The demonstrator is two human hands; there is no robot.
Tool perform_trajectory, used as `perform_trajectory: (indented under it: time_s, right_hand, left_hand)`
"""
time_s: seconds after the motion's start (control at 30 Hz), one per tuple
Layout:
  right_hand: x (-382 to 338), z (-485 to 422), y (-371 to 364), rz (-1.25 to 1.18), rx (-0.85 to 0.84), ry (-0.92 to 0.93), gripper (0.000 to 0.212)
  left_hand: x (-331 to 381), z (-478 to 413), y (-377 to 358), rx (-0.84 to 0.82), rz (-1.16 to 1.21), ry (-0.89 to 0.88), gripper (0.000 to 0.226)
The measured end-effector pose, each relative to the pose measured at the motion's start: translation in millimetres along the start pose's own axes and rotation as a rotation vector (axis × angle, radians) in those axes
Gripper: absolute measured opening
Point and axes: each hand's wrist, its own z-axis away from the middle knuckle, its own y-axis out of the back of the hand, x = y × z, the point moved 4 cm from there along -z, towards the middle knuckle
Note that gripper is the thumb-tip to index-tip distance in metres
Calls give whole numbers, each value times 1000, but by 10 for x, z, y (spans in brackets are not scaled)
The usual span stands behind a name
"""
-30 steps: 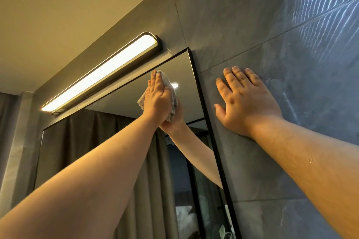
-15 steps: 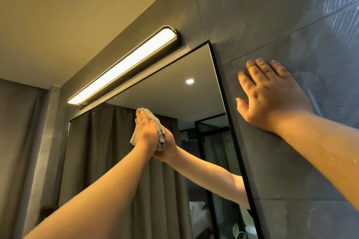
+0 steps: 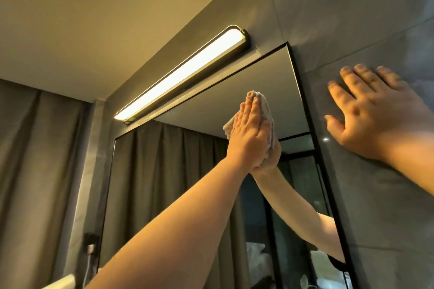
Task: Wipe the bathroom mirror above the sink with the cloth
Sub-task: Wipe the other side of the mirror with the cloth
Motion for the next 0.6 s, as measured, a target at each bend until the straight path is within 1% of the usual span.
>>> perform_trajectory:
  time_s: [0.07,0.13,0.2,0.23,0.37,0.5,0.6]
  right_hand:
    - [-10,-7,-5,-2,0,3,77]
    - [-8,-6,4,-8,-1,1,78]
    - [-4,0,17,-8,3,0,78]
    - [-5,5,22,-8,8,0,78]
    - [-1,16,22,-1,26,2,76]
    - [10,11,15,8,29,10,76]
    - [5,19,11,-2,36,10,77]
  left_hand:
    - [-240,-72,-39,15,43,69,60]
    - [-392,-81,-76,65,165,155,67]
    - [-608,-100,-76,83,188,253,75]
    - [-731,-105,-60,88,173,289,74]
    - [-1208,-37,78,107,96,442,57]
    - [-1634,300,97,100,120,606,56]
    - [-1812,575,78,134,146,652,56]
